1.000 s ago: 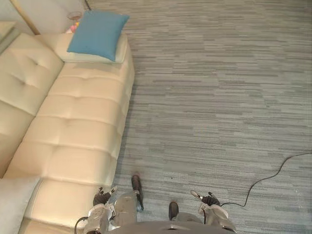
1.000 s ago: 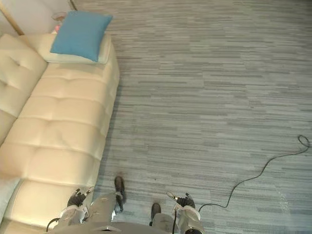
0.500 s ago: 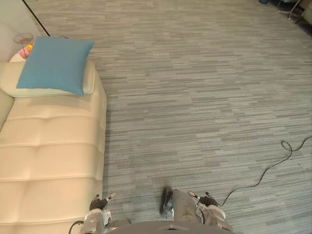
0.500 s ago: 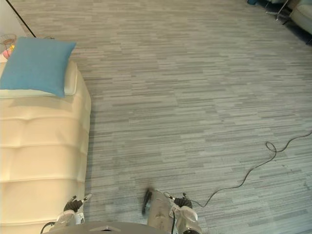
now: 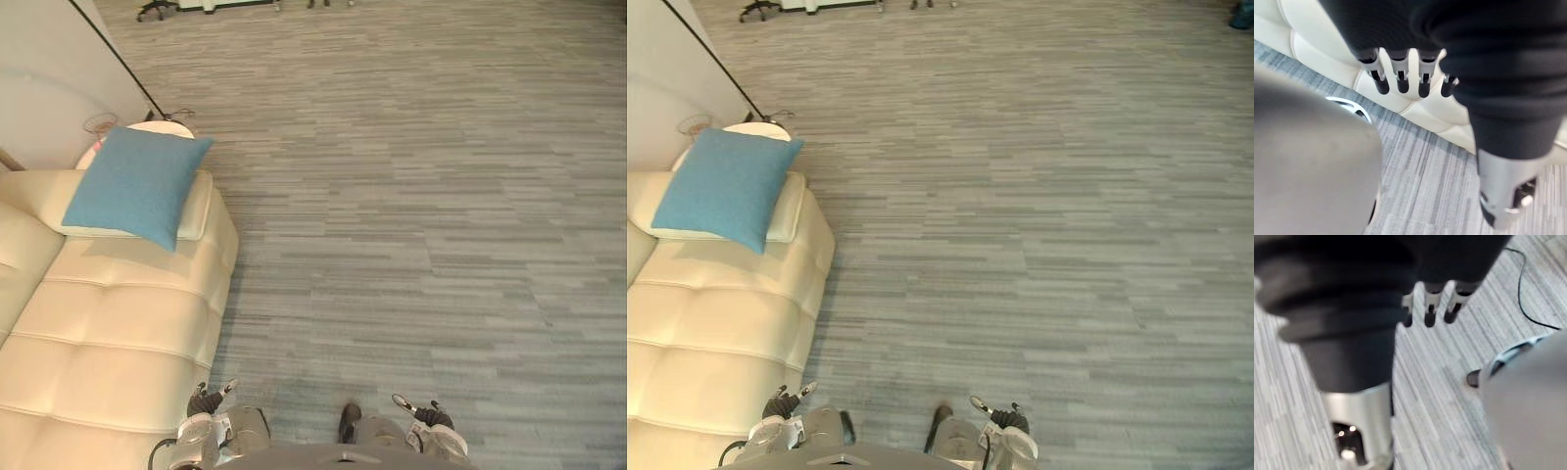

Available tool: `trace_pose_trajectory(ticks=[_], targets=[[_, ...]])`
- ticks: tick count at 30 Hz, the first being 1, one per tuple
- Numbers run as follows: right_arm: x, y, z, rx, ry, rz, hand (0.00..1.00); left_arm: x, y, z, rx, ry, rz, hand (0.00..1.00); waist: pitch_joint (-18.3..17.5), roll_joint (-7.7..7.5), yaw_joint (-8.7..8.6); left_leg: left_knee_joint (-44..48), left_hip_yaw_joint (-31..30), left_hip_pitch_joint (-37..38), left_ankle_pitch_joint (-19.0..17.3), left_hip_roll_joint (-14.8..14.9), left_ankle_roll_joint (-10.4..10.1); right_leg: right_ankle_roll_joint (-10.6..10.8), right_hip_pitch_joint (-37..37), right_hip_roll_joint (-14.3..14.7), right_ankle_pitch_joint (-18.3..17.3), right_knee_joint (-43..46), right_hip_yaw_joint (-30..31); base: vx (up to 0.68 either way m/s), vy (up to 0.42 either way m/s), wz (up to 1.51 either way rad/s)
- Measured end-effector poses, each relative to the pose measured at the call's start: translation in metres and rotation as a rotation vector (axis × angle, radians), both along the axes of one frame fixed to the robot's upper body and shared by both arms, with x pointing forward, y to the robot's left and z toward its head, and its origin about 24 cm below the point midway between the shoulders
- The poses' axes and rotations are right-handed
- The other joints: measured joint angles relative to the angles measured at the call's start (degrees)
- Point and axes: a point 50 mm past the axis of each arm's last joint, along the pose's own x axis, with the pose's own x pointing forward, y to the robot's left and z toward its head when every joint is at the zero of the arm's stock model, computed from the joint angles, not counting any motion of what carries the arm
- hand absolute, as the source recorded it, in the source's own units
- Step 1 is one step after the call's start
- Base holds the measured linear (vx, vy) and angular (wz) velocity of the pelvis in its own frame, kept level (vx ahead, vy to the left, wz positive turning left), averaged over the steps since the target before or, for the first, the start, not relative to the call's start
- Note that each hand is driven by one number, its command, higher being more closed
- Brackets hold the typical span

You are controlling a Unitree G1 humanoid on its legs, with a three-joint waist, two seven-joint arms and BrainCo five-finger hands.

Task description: Pick up cushions and gather them together orderly.

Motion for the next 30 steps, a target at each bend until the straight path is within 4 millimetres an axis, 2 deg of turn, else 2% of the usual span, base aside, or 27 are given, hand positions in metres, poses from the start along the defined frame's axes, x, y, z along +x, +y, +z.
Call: trace_pose_trajectory(ticks=[1,4,5,6,7,8,10,11,12,13,14,15,16,17,19,20,21,22,23,24,25,27,28,29,30], targets=[[0.001,0.001,0.000,0.003,-0.002,0.000,0.00,0.000,-0.001,0.000,-0.003,-0.002,0.002,0.00,0.00,-0.02,0.22,-10.05,0.86,-0.39,1.35,-1.67,-0.20,0.44,1.54,-0.13,-0.25,-1.14,-0.21,0.37,0.061,0.04],[-0.001,0.001,0.000,-0.002,-0.001,0.001,0.00,0.000,-0.005,0.000,-0.013,-0.002,0.004,0.00,-0.28,0.30,0.99,-21.95,0.65,-0.66,5.81,-3.55,-0.37,2.63,4.14,-0.17,-1.87,-2.42,-0.61,0.34,0.130,0.01],[-0.002,0.002,-0.001,0.001,0.011,0.009,0.00,0.000,-0.004,-0.001,-0.010,0.002,0.002,0.00,-0.74,-0.27,1.14,-22.39,-0.18,-0.27,10.57,-4.49,1.74,4.34,5.74,-0.59,-3.14,-2.84,-0.02,0.49,0.229,-0.02],[-0.004,0.006,-0.003,0.011,0.025,0.019,0.00,-0.002,0.000,-0.001,-0.003,0.010,0.000,0.00,-1.63,-1.02,1.11,-23.02,-1.26,0.53,13.59,-6.35,5.23,5.60,6.97,-1.81,-3.98,-2.79,0.39,0.52,0.238,-0.02],[-0.005,0.007,-0.004,0.014,0.031,0.023,0.00,-0.002,0.004,-0.001,0.006,0.011,0.000,0.00,-2.05,-2.08,1.09,-22.82,-1.26,0.82,13.31,-7.51,6.67,6.14,7.31,-2.98,-4.54,-2.42,0.48,0.68,0.261,0.04],[-0.011,0.014,-0.009,0.031,0.064,0.049,0.00,-0.005,0.011,-0.002,0.025,0.028,-0.004,0.00,-3.44,-4.57,0.93,-21.43,-0.78,1.98,9.64,-10.39,7.23,6.94,5.70,-6.60,-5.08,4.09,2.54,0.57,0.212,0.02],[-0.010,0.017,-0.010,0.041,0.072,0.054,0.00,-0.006,0.012,-0.003,0.026,0.036,-0.007,0.00,-3.49,-4.69,1.05,-20.85,-0.70,3.51,7.79,-10.94,7.35,7.63,3.30,-8.04,-4.82,12.07,4.99,0.50,0.220,0.09],[-0.008,0.017,-0.009,0.041,0.070,0.057,0.00,-0.008,0.013,-0.004,0.035,0.053,-0.032,0.00,-3.47,-4.92,0.56,-20.93,-1.12,6.16,6.10,-11.70,7.56,11.86,-1.56,-9.90,-2.27,26.15,8.12,0.54,0.235,0.38],[-0.007,0.017,-0.009,0.040,0.070,0.061,0.00,-0.008,0.015,-0.004,0.045,0.066,-0.057,0.00,-3.39,-5.22,0.03,-21.38,-2.70,8.66,5.32,-12.39,7.58,13.91,-4.57,-10.38,-0.78,36.43,9.68,0.44,0.156,0.53],[-0.008,0.017,-0.010,0.041,0.072,0.064,0.00,-0.009,0.015,-0.005,0.048,0.073,-0.068,0.00,-3.24,-5.18,-0.26,-21.65,-3.52,9.91,5.04,-12.70,7.76,13.78,-5.51,-10.49,-0.83,40.29,9.72,0.43,0.102,0.75],[-0.007,0.018,-0.010,0.039,0.071,0.079,0.00,-0.010,0.016,-0.006,0.054,0.084,-0.083,0.00,-2.81,-5.08,-0.69,-23.40,-5.65,13.84,4.19,-13.50,7.95,12.34,-7.86,-10.48,-2.03,47.42,9.43,0.39,0.047,0.70],[-0.006,0.020,-0.009,0.041,0.067,0.089,0.00,-0.011,0.016,-0.006,0.056,0.087,-0.084,0.00,-2.61,-5.38,-0.59,-25.41,-6.52,16.95,4.13,-14.01,7.91,10.48,-9.21,-9.92,-4.17,48.48,9.29,0.43,0.013,0.83],[-0.004,0.020,-0.009,0.043,0.059,0.099,0.00,-0.012,0.015,-0.006,0.052,0.090,-0.084,0.00,-2.59,-5.37,-0.67,-27.21,-8.24,19.52,3.99,-14.28,7.81,8.12,-11.46,-8.79,-6.88,46.72,9.32,0.32,-0.027,0.65],[-0.003,0.020,-0.008,0.042,0.052,0.097,0.00,-0.012,0.014,-0.007,0.050,0.093,-0.084,0.00,-2.49,-5.22,-0.93,-27.80,-9.48,20.35,3.85,-14.22,7.78,7.26,-12.72,-8.06,-8.01,44.18,9.40,0.29,-0.071,0.79],[-0.001,0.018,-0.007,0.035,0.035,0.089,0.00,-0.012,0.013,-0.007,0.039,0.092,-0.068,0.00,-2.29,-4.92,-1.21,-28.06,-13.33,21.26,2.27,-13.78,7.02,5.71,-15.84,-6.41,-8.94,32.90,10.01,0.34,-0.170,0.95],[-0.002,0.015,-0.006,0.034,0.031,0.065,0.00,-0.013,0.012,-0.007,0.018,0.088,-0.015,0.00,-1.92,-4.40,-0.72,-27.70,-15.92,22.44,0.40,-12.78,6.33,4.96,-16.74,-4.15,-6.92,22.16,13.00,0.29,-0.186,0.89],[-0.002,0.015,-0.006,0.034,0.029,0.059,0.00,-0.013,0.011,-0.007,0.008,0.085,0.002,0.00,-1.91,-4.16,-0.73,-27.55,-17.10,22.63,-0.29,-12.33,5.88,5.04,-16.73,-3.29,-5.49,18.43,14.32,0.28,-0.231,0.90],[-0.002,0.016,-0.006,0.036,0.027,0.058,0.00,-0.015,0.011,-0.008,-0.008,0.083,0.040,0.00,-1.86,-4.05,-0.73,-26.62,-18.88,22.64,-1.77,-11.71,4.97,5.47,-16.35,-2.23,-2.20,11.14,17.07,0.32,-0.321,1.02],[-0.004,0.016,-0.007,0.039,0.030,0.049,0.00,-0.016,0.014,-0.008,-0.023,0.077,0.084,0.00,-1.74,-4.53,-0.51,-24.97,-21.84,23.33,-4.22,-11.71,3.51,6.46,-15.92,-2.55,1.51,4.18,19.50,0.41,-0.408,1.05],[-0.005,0.016,-0.007,0.039,0.031,0.048,0.00,-0.017,0.015,-0.008,-0.030,0.075,0.102,0.00,-1.83,-4.66,-0.48,-24.35,-22.86,23.62,-5.12,-11.74,3.00,6.23,-16.00,-3.26,2.38,3.98,19.90,0.40,-0.395,1.05],[-0.004,0.015,-0.006,0.038,0.023,0.049,0.00,-0.020,0.013,-0.009,-0.048,0.077,0.137,0.00,-2.19,-4.90,-0.55,-23.68,-25.01,24.50,-6.75,-11.23,2.23,5.84,-16.08,-3.23,5.70,7.38,19.05,0.37,-0.346,0.93],[-0.006,0.006,-0.003,0.008,0.014,0.049,0.00,-0.030,-0.001,-0.013,-0.093,0.099,0.174,0.00,-3.34,-1.78,0.10,-23.48,-26.63,25.53,-7.34,-8.50,1.69,4.47,-17.36,-2.08,1.78,14.67,15.85,0.42,-0.338,0.83],[-0.005,0.002,-0.002,-0.001,0.012,0.049,0.00,-0.029,-0.006,-0.013,-0.106,0.091,0.176,0.00,-3.45,-0.88,0.28,-20.60,-26.11,24.30,-6.44,-7.60,0.55,3.57,-17.02,-2.27,-0.42,16.34,14.01,0.43,-0.313,0.88],[-0.005,0.001,-0.002,-0.003,0.013,0.048,0.00,-0.029,-0.006,-0.013,-0.109,0.087,0.179,0.00,-3.52,-0.76,-0.39,-13.87,-26.15,20.71,-5.05,-6.77,-1.49,3.31,-15.22,-3.34,-2.50,17.23,10.69,0.49,-0.361,1.06],[-0.006,0.001,-0.002,-0.003,0.014,0.048,0.00,-0.027,-0.005,-0.012,-0.107,0.082,0.186,0.00,-3.49,-0.81,-0.73,-9.64,-26.00,18.73,-4.41,-6.27,-2.73,2.59,-13.78,-3.72,-3.09,17.15,8.95,0.38,-0.297,1.25]])
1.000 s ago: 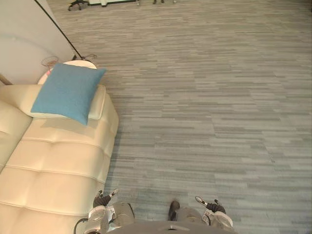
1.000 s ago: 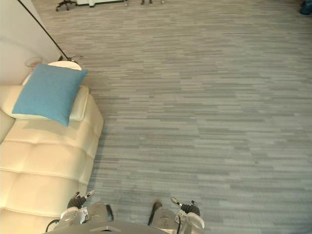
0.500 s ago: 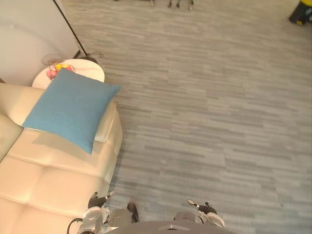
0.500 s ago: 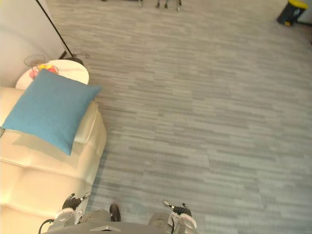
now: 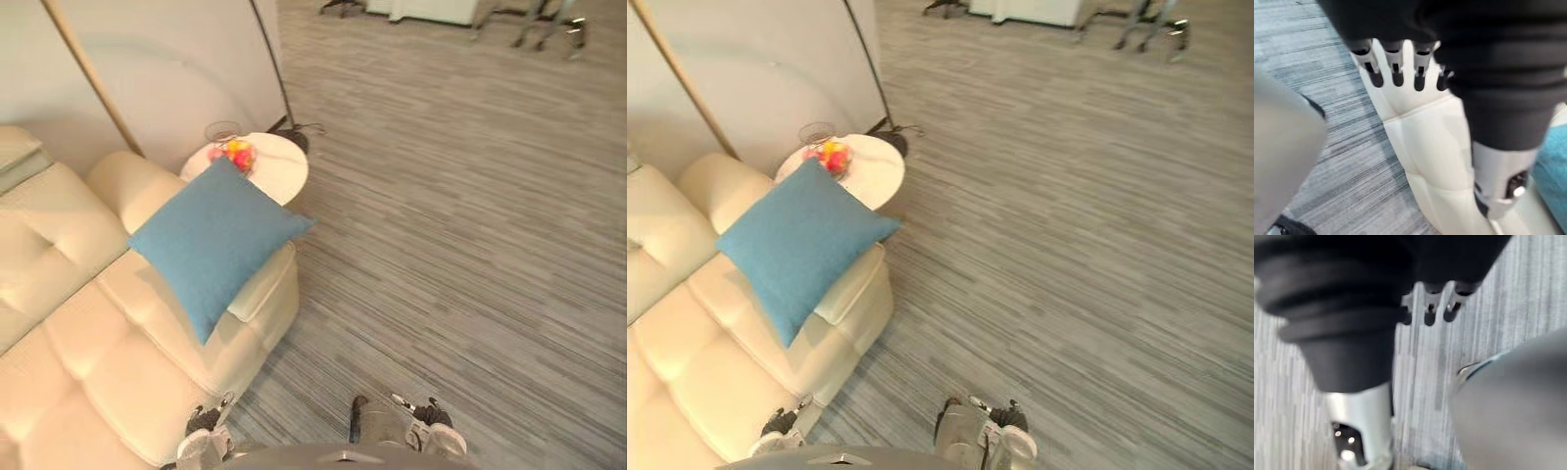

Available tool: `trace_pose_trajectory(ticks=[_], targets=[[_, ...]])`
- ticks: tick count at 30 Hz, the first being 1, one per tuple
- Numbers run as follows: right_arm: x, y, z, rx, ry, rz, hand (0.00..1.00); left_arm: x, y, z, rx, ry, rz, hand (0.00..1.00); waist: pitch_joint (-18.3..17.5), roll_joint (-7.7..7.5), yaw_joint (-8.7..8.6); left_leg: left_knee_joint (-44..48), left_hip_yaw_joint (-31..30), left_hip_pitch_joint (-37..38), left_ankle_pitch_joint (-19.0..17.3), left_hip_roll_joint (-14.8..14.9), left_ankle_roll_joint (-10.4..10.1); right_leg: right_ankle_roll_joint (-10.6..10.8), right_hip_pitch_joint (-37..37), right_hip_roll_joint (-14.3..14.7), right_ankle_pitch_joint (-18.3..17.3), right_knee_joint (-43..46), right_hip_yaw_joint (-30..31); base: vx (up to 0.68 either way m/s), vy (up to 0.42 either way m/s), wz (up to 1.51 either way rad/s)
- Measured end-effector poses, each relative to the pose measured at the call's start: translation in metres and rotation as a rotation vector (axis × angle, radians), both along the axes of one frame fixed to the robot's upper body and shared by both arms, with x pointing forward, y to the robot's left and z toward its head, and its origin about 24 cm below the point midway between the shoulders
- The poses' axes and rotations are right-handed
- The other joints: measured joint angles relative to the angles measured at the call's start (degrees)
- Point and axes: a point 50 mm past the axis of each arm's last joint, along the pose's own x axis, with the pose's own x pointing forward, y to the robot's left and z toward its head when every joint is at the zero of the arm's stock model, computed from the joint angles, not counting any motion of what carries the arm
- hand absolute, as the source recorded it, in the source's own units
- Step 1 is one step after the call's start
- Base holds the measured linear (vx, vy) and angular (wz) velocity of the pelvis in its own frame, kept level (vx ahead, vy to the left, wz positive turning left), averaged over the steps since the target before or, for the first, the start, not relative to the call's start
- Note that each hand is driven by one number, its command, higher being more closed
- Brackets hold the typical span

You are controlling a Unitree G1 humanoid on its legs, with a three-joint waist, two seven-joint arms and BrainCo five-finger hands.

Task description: Pick up cushions and gather them together orderly.

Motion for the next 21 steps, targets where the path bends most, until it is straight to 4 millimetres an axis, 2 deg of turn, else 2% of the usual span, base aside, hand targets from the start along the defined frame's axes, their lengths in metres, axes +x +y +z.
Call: trace_pose_trajectory(ticks=[1,2,4,5,6,7,8,9,10,11,12,13,14,16,17,18,19,20,21], targets=[[-0.003,0.000,-0.001,0.002,0.005,-0.003,0.00,0.002,0.002,0.001,-0.002,-0.014,0.030,0.00,0.06,-0.05,0.02,8.06,1.66,-3.50,1.91,1.44,-2.52,-0.96,2.37,-0.36,-0.87,-0.26,-2.41,0.39,-0.274,1.11],[-0.007,0.001,-0.002,0.007,0.014,-0.006,0.00,0.004,0.004,0.003,0.001,-0.028,0.041,0.00,0.10,-0.11,0.99,17.38,6.34,-7.77,3.95,4.40,-2.68,-1.86,5.69,-0.64,-2.08,-1.03,-5.32,0.29,-0.182,0.98],[-0.011,0.002,-0.004,0.012,0.026,-0.009,0.00,0.005,0.007,0.004,0.004,-0.040,0.035,0.00,0.17,-0.32,1.39,23.22,13.75,-11.77,3.51,7.20,-0.65,-2.04,10.10,-0.98,-2.49,-4.05,-9.07,0.29,-0.126,0.94],[-0.014,0.004,-0.005,0.020,0.039,-0.011,0.00,0.007,0.010,0.004,0.008,-0.047,0.025,0.00,0.21,-0.73,1.24,22.55,19.35,-14.05,2.48,7.57,1.08,-1.43,12.75,-1.76,-2.14,-6.88,-12.04,0.24,-0.061,1.00],[-0.015,0.004,-0.005,0.021,0.043,-0.012,0.00,0.010,0.011,0.005,0.009,-0.052,0.022,0.00,0.19,-0.83,1.27,21.25,21.38,-14.67,2.10,7.48,1.66,-1.11,13.49,-2.03,-1.92,-7.94,-12.91,0.22,-0.008,0.92],[-0.016,0.005,-0.006,0.025,0.045,-0.016,0.00,0.009,0.010,0.005,0.008,-0.051,0.019,0.00,0.34,-1.01,1.37,16.82,25.10,-15.36,1.69,7.00,1.95,-0.45,14.75,-2.57,-1.49,-9.25,-14.32,0.21,0.063,0.80],[-0.015,0.005,-0.006,0.027,0.047,-0.016,0.00,0.010,0.010,0.005,0.009,-0.052,0.016,0.00,0.36,-1.01,1.37,6.88,28.91,-15.47,2.61,5.80,2.28,0.16,15.95,-3.34,-1.10,-10.21,-16.53,0.22,0.102,0.79],[-0.015,0.005,-0.006,0.028,0.048,-0.017,0.00,0.010,0.010,0.005,0.007,-0.050,0.015,0.00,0.32,-0.96,1.29,2.60,30.12,-15.32,4.48,5.38,2.61,0.32,16.18,-3.51,-1.07,-10.22,-17.16,0.23,0.175,0.72],[-0.015,0.006,-0.006,0.034,0.051,-0.020,0.00,0.009,0.011,0.004,0.010,-0.046,0.014,0.00,0.51,-1.39,1.27,-2.79,32.09,-14.84,8.46,4.34,6.48,1.28,16.70,-3.69,-0.85,-10.46,-17.65,0.26,0.213,0.53],[-0.011,0.013,-0.007,0.052,0.043,-0.016,0.00,0.008,0.019,0.005,0.032,-0.043,0.009,0.00,0.33,-3.34,1.49,-7.43,32.62,-12.93,10.48,1.13,7.25,1.64,16.92,-4.36,0.80,-12.97,-17.06,0.25,0.218,0.45],[-0.006,0.019,-0.006,0.067,0.029,-0.013,0.00,0.010,0.025,0.007,0.048,-0.050,0.007,0.00,0.77,-4.87,1.65,-8.93,32.58,-12.41,10.69,-0.34,7.62,0.98,17.44,-4.48,1.50,-14.85,-15.22,0.19,0.166,0.26],[-0.004,0.023,-0.006,0.076,0.024,-0.011,0.00,0.012,0.027,0.007,0.054,-0.052,0.006,0.00,1.03,-5.46,1.70,-9.04,32.59,-12.14,10.51,-0.79,7.86,0.96,17.88,-4.79,1.69,-15.02,-14.66,0.14,0.155,0.09],[-0.001,0.028,-0.006,0.085,0.016,-0.004,0.00,0.011,0.030,0.007,0.061,-0.044,0.000,0.00,1.03,-6.51,1.58,-10.54,32.68,-10.58,10.28,-2.18,8.20,1.31,17.63,-6.38,1.98,-12.24,-13.54,0.14,0.168,0.06],[0.000,0.027,-0.006,0.082,0.012,0.003,0.00,0.008,0.030,0.006,0.061,-0.028,-0.017,0.00,1.14,-6.46,1.38,-12.88,32.61,-7.71,10.12,-3.27,8.44,1.65,15.65,-8.32,2.35,-5.05,-12.62,0.10,0.145,0.05],[0.001,0.027,-0.006,0.077,0.013,0.020,0.00,0.007,0.030,0.005,0.064,-0.020,-0.036,0.00,1.43,-5.98,1.30,-15.23,32.18,-5.40,10.11,-4.32,8.48,1.59,12.76,-10.29,2.95,3.29,-10.61,0.03,0.087,0.06],[0.001,0.028,-0.005,0.073,0.014,0.032,0.00,0.007,0.030,0.005,0.067,-0.017,-0.045,0.00,1.42,-6.07,1.16,-15.79,31.81,-4.83,10.06,-4.59,8.56,1.68,11.44,-10.97,3.10,6.75,-9.49,0.04,0.063,0.22],[0.002,0.028,-0.005,0.069,0.015,0.047,0.00,0.007,0.031,0.005,0.073,-0.013,-0.065,0.00,1.32,-6.39,0.61,-16.13,30.75,-4.13,9.91,-4.94,8.80,2.08,9.60,-11.37,2.13,11.28,-7.51,0.05,0.013,0.53],[0.002,0.028,-0.005,0.064,0.009,0.052,0.00,0.006,0.031,0.004,0.073,-0.007,-0.077,0.00,1.36,-6.34,-0.11,-16.70,29.23,-3.53,9.90,-5.08,8.71,2.54,7.85,-10.49,-0.83,14.04,-5.32,0.06,-0.002,0.59],[0.002,0.028,-0.005,0.063,0.008,0.053,0.00,0.006,0.031,0.004,0.072,-0.006,-0.077,0.00,1.37,-6.31,-0.15,-16.81,28.86,-3.37,9.91,-5.08,8.67,2.56,7.45,-9.99,-1.72,13.90,-4.73,0.06,-0.029,0.65]])
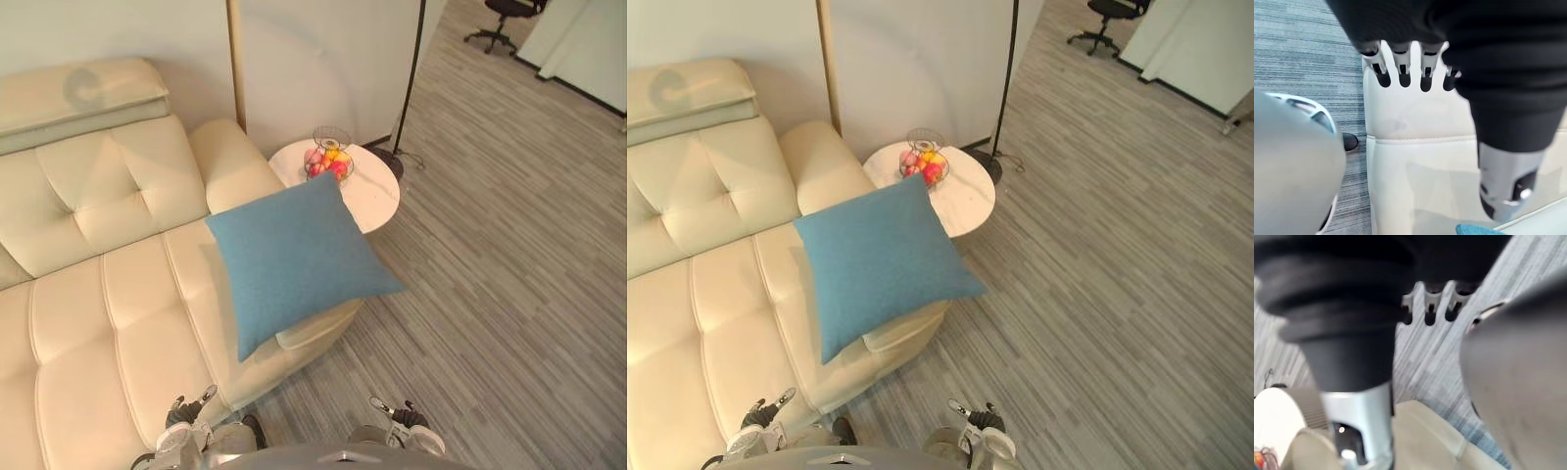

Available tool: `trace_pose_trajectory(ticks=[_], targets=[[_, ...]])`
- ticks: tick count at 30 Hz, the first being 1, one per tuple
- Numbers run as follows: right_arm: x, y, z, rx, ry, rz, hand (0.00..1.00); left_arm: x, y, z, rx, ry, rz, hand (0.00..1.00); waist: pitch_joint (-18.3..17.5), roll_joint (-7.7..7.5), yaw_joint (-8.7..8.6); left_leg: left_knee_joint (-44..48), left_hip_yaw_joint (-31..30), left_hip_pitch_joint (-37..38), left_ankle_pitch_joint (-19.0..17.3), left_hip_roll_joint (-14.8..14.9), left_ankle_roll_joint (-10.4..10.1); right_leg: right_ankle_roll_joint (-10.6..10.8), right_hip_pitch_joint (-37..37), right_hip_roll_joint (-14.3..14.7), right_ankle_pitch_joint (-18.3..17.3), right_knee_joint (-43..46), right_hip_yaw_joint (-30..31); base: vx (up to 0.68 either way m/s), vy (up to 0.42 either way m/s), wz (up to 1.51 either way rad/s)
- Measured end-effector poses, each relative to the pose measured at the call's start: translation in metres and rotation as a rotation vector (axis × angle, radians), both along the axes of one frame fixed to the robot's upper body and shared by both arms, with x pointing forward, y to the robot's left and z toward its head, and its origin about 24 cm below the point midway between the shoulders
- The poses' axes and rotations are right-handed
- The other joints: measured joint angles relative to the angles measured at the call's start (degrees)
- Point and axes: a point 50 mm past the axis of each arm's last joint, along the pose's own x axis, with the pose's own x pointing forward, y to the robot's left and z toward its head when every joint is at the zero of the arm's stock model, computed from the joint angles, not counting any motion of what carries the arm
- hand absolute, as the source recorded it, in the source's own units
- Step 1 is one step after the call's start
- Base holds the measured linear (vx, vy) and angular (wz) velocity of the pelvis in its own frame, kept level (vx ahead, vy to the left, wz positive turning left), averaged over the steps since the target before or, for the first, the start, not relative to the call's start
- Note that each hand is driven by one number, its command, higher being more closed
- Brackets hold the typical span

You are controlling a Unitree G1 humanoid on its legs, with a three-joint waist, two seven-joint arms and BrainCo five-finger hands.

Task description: Pick up cushions and gather them together orderly.

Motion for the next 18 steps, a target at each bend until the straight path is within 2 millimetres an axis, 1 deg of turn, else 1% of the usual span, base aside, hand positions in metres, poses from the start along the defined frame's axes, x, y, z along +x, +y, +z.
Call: trace_pose_trajectory(ticks=[1,2,4,5,6,7,8,9,10,11,13,14,15,17,18], targets=[[0.000,0.000,0.000,-0.001,0.000,0.001,0.00,0.000,0.000,0.000,-0.001,0.001,0.001,0.00,0.01,0.03,-0.05,-0.26,-1.22,0.13,0.18,-0.15,-0.30,-0.06,-0.88,1.54,-1.64,-2.01,1.77,0.06,-0.060,0.48],[0.000,-0.001,0.000,-0.002,0.001,0.002,0.00,0.000,0.000,0.000,-0.001,0.000,0.000,0.00,-0.01,0.13,-0.10,-0.80,-2.28,0.22,0.48,-0.32,-0.67,-0.38,-1.42,2.78,-2.49,-5.09,3.05,0.08,-0.113,0.57],[-0.002,-0.002,-0.001,-0.007,0.010,0.009,0.00,0.000,-0.001,0.000,-0.003,0.001,0.000,0.00,0.10,0.37,-0.26,-1.30,-4.46,0.17,1.15,-0.30,-1.54,-0.83,-1.69,5.73,-2.15,-14.87,6.25,0.08,-0.157,0.62],[-0.007,0.001,-0.004,0.005,0.033,0.010,0.00,-0.002,0.003,0.000,0.006,0.003,0.005,0.00,-0.67,-1.16,-0.30,-1.74,-6.14,-0.04,1.45,-1.76,-2.83,-1.38,-1.09,6.74,5.32,-23.47,9.11,0.06,-0.137,0.66],[-0.007,0.001,-0.004,0.008,0.032,0.001,0.00,-0.001,0.002,0.000,-0.001,0.004,0.007,0.00,-0.74,-1.05,-0.55,-1.81,-7.29,0.32,1.53,-1.64,-2.96,-0.28,-0.37,6.72,5.11,-23.16,8.40,0.13,-0.181,0.57],[-0.011,-0.007,-0.005,-0.008,0.047,-0.006,0.00,-0.008,-0.006,-0.004,-0.033,0.023,0.045,0.00,-1.56,0.85,-0.29,-4.01,-8.15,1.58,3.04,-0.95,-3.62,-0.56,0.84,7.73,5.24,-25.27,7.71,0.11,-0.103,0.26],[-0.012,-0.011,-0.005,-0.015,0.049,-0.016,0.00,-0.011,-0.010,-0.005,-0.048,0.029,0.060,0.00,-2.04,1.75,-0.05,-5.74,-8.24,2.29,3.83,-0.56,-4.22,-0.87,1.44,8.39,5.53,-26.47,7.26,0.16,-0.144,0.13],[-0.012,-0.014,-0.004,-0.023,0.049,-0.016,0.00,-0.014,-0.014,-0.007,-0.062,0.035,0.076,0.00,-2.63,3.03,-0.05,-7.35,-8.54,2.99,4.62,0.00,-4.55,-1.20,2.66,9.46,6.13,-28.41,6.83,0.13,-0.113,0.04],[-0.013,-0.015,-0.004,-0.027,0.052,-0.015,0.00,-0.015,-0.016,-0.007,-0.069,0.036,0.083,0.00,-2.90,3.47,-0.07,-8.02,-8.62,3.29,4.91,0.40,-4.81,-1.31,3.39,10.01,6.63,-29.73,6.59,0.15,-0.124,0.01],[-0.014,-0.015,-0.004,-0.026,0.055,-0.016,0.00,-0.016,-0.016,-0.007,-0.075,0.035,0.099,0.00,-2.98,3.56,0.04,-8.90,-8.65,4.25,5.20,1.15,-5.15,-1.74,5.39,11.45,7.92,-32.58,6.37,0.13,-0.119,-0.06],[-0.018,-0.014,-0.005,-0.023,0.064,-0.021,0.00,-0.016,-0.013,-0.007,-0.069,0.029,0.103,0.00,-3.26,2.45,0.14,-9.75,-8.66,4.94,5.50,1.99,-5.60,-2.24,6.90,12.74,9.06,-35.65,6.22,0.06,-0.096,-0.07],[-0.019,-0.013,-0.006,-0.019,0.065,-0.026,0.00,-0.016,-0.010,-0.006,-0.061,0.029,0.103,0.00,-3.60,2.36,0.12,-9.75,-8.66,4.92,5.52,2.13,-5.65,-2.33,7.15,12.94,9.25,-36.21,6.19,0.04,-0.069,-0.05],[-0.017,-0.013,-0.004,-0.022,0.053,-0.032,0.00,-0.016,-0.007,-0.006,-0.054,0.026,0.105,0.00,-3.75,1.69,0.14,-9.79,-8.65,4.90,5.51,2.25,-5.67,-2.36,7.36,13.34,9.48,-36.87,6.27,0.03,-0.054,-0.04],[-0.015,-0.020,-0.001,-0.042,0.038,-0.059,0.00,-0.015,-0.002,-0.005,-0.044,0.021,0.112,0.00,-3.72,0.95,0.14,-9.88,-8.50,4.79,5.46,2.11,-5.72,-2.39,7.36,13.47,9.85,-37.60,6.61,0.02,-0.025,-0.10],[-0.010,-0.032,0.007,-0.089,-0.008,-0.085,0.00,-0.015,0.001,-0.004,-0.037,0.017,0.124,0.00,-3.91,0.68,0.11,-10.29,-8.14,4.77,5.46,1.75,-5.71,-2.30,7.34,13.36,10.41,-38.55,7.09,0.01,0.016,-0.13]])
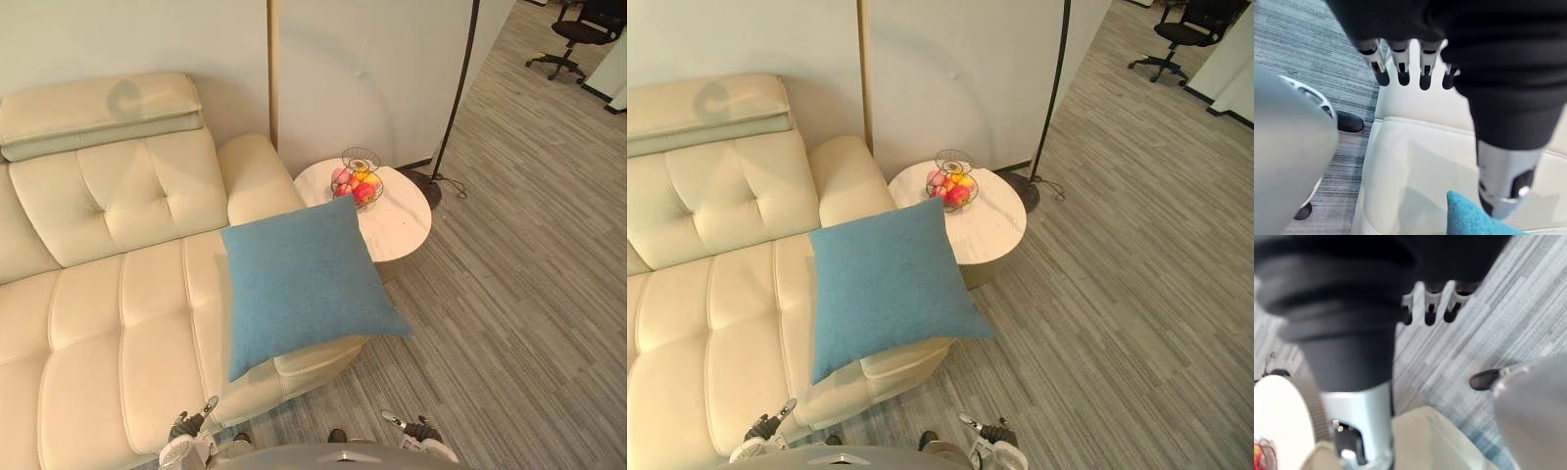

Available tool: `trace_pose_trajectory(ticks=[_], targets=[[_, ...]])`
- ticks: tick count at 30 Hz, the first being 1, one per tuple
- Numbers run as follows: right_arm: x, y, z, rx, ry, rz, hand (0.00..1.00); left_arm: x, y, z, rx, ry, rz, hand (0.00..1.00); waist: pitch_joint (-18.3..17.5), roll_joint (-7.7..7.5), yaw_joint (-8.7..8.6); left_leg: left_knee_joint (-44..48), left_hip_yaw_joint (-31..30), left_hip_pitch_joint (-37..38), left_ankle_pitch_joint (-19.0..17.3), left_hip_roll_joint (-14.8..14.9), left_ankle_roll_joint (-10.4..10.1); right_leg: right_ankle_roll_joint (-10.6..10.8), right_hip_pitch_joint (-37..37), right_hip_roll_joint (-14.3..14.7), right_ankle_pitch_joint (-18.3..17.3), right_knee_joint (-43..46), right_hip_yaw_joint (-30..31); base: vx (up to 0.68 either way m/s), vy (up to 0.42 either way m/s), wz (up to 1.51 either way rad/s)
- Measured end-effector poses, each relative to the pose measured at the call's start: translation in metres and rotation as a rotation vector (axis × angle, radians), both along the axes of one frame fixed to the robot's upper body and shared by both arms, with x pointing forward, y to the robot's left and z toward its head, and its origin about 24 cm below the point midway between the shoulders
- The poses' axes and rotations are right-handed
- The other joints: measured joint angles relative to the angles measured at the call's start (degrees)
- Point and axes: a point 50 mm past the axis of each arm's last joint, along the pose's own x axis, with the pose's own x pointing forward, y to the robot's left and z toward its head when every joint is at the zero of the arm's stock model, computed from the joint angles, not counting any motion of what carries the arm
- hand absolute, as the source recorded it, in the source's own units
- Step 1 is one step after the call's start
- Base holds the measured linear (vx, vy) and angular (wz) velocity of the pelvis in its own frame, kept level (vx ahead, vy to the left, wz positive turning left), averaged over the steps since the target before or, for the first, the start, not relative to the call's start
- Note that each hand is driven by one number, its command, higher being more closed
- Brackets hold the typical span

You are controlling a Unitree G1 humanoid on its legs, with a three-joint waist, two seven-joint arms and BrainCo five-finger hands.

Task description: Pick up cushions and gather them together orderly.

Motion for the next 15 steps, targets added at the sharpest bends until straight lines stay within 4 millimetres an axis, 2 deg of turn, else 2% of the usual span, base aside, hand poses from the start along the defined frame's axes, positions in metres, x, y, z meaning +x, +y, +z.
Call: trace_pose_trajectory(ticks=[1,2,3,8,14,15], targets=[[0.003,-0.005,0.004,-0.019,-0.023,-0.006,0.00,0.001,0.001,0.001,0.002,-0.005,0.004,0.00,-0.02,-0.03,-0.08,-0.12,0.07,0.00,0.00,-0.14,0.01,0.05,-0.01,-0.09,0.12,-0.21,0.10,0.00,0.028,-0.16],[0.014,-0.021,0.020,-0.094,-0.094,-0.005,0.00,0.004,0.004,0.003,0.016,-0.022,0.011,0.00,-0.04,-0.03,-0.30,-0.37,0.47,-0.01,-0.09,-0.48,0.16,0.25,-0.26,-0.32,0.38,-0.52,0.55,-0.01,0.027,-0.12],[0.019,-0.026,0.026,-0.126,-0.121,0.005,0.00,0.004,0.007,0.004,0.022,-0.028,0.015,0.00,-0.05,-0.02,-0.24,-0.37,0.73,-0.03,-0.14,-0.58,0.22,0.32,-0.40,-0.39,0.45,-0.55,0.82,-0.02,0.037,-0.21],[0.049,-0.068,0.081,-0.344,-0.319,-0.006,0.00,0.012,0.035,0.017,0.112,-0.091,0.065,0.00,-0.95,0.15,-0.73,-0.36,1.26,-0.82,-0.31,-1.12,0.44,0.43,-1.16,-0.76,1.17,-1.49,1.53,-0.01,0.011,-0.06],[0.082,-0.071,0.126,-0.433,-0.527,0.016,0.00,0.027,0.046,0.033,0.168,-0.186,0.065,0.00,-1.37,0.88,-1.41,-0.20,1.16,-1.42,-0.31,-1.21,0.44,0.47,-1.41,-0.76,1.89,-2.45,1.67,-0.02,-0.013,-0.02],[0.084,-0.071,0.128,-0.435,-0.537,0.017,0.00,0.028,0.046,0.034,0.171,-0.191,0.065,0.00,-1.39,0.91,-1.44,-0.16,1.12,-1.48,-0.31,-1.21,0.44,0.48,-1.43,-0.76,1.92,-2.51,1.65,0.00,0.000,0.00]])
